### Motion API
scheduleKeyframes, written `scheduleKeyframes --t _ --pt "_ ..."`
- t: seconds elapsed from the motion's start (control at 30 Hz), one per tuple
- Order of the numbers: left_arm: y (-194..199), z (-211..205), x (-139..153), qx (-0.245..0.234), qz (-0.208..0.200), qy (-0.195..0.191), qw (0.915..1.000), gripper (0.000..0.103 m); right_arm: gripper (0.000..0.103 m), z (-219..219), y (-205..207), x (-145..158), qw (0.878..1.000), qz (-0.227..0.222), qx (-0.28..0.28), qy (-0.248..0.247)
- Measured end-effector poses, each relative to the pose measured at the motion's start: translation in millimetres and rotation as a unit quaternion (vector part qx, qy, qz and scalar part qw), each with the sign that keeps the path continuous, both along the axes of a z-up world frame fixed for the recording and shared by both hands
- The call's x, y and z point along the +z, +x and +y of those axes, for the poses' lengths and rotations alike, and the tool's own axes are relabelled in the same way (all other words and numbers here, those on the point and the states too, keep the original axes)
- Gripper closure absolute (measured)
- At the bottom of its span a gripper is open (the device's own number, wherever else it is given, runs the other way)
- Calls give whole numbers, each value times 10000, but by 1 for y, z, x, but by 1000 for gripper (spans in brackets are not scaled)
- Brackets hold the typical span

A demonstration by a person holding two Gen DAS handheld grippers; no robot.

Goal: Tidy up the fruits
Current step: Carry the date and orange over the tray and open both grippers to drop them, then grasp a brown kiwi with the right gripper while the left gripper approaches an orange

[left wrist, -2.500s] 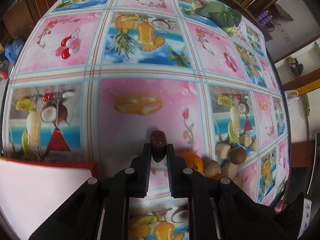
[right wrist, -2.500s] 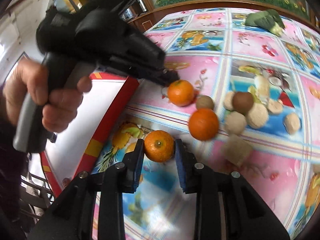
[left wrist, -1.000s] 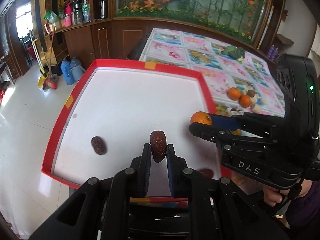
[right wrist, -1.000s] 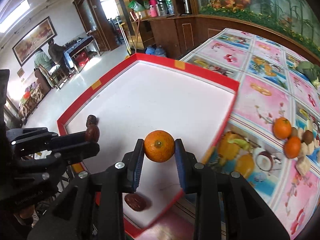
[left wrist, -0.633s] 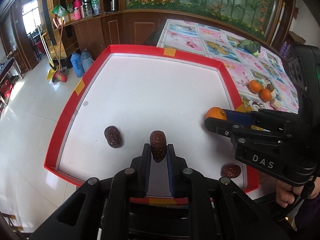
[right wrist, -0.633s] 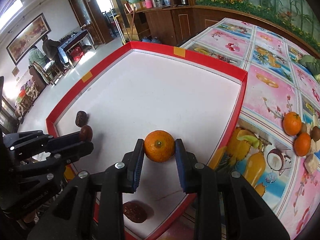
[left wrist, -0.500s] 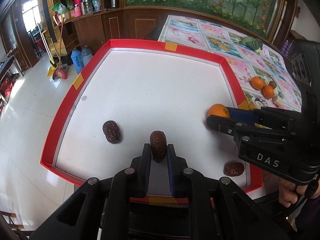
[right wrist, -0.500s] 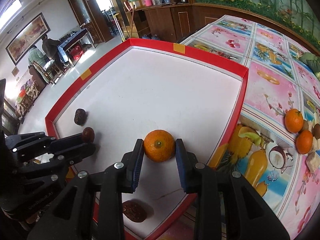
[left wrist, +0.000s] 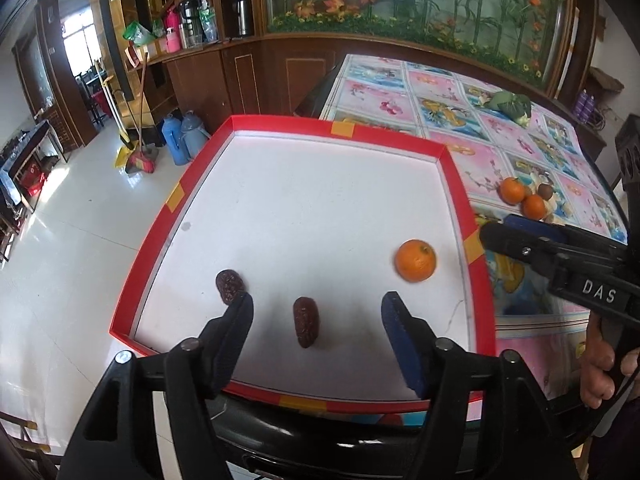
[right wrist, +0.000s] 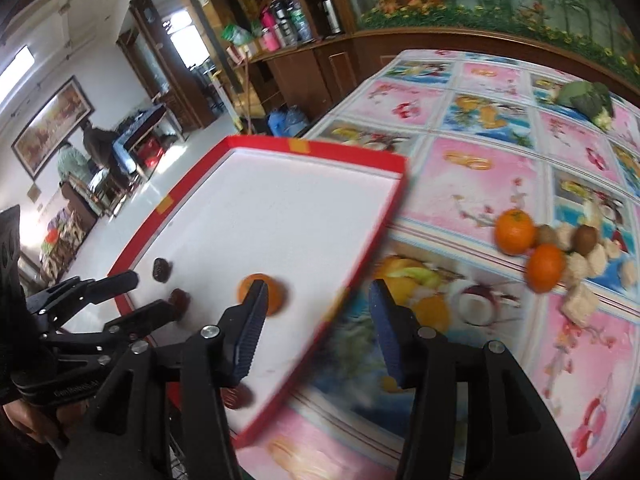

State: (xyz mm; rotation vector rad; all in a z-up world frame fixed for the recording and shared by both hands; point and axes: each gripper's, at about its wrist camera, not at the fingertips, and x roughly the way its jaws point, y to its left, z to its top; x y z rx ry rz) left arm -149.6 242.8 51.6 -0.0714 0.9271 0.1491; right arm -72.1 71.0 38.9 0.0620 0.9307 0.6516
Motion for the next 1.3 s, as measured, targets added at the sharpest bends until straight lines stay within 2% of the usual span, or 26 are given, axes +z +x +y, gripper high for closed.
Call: scheduleKeyframes --t 0.17,0.33,0.5,0.7,0.87,0.97,1.13,1.3 --pt "5 -28 6 -256 -24 41 9997 34 47 -67 9 -6 9979 84 -622 141" --pt "18 -73 12 -753 -49 107 9971 34 47 -139 12 -12 9908 125 -1328 208" --pt "38 -122 13 -1255 -21 184 9919 32 47 -188 24 -11 9833 139 -1775 381" --pt "68 -160 -1 -1430 199 131 9894 32 47 -177 58 5 9897 -152 -1409 209" --pt "77 -160 -6 -1280 316 68 9912 32 48 -146 84 -2 9934 -334 -1079 -212" --pt "79 -155 -8 -1165 339 89 9926 32 54 -135 94 -14 9938 -285 -997 -410" --pt "84 -155 -8 -1101 367 -26 9932 32 71 -130 98 -24 9928 -329 -896 -722" --pt "92 -164 -9 -1174 415 -41 9922 32 75 -143 95 -23 9926 -275 -919 -745"
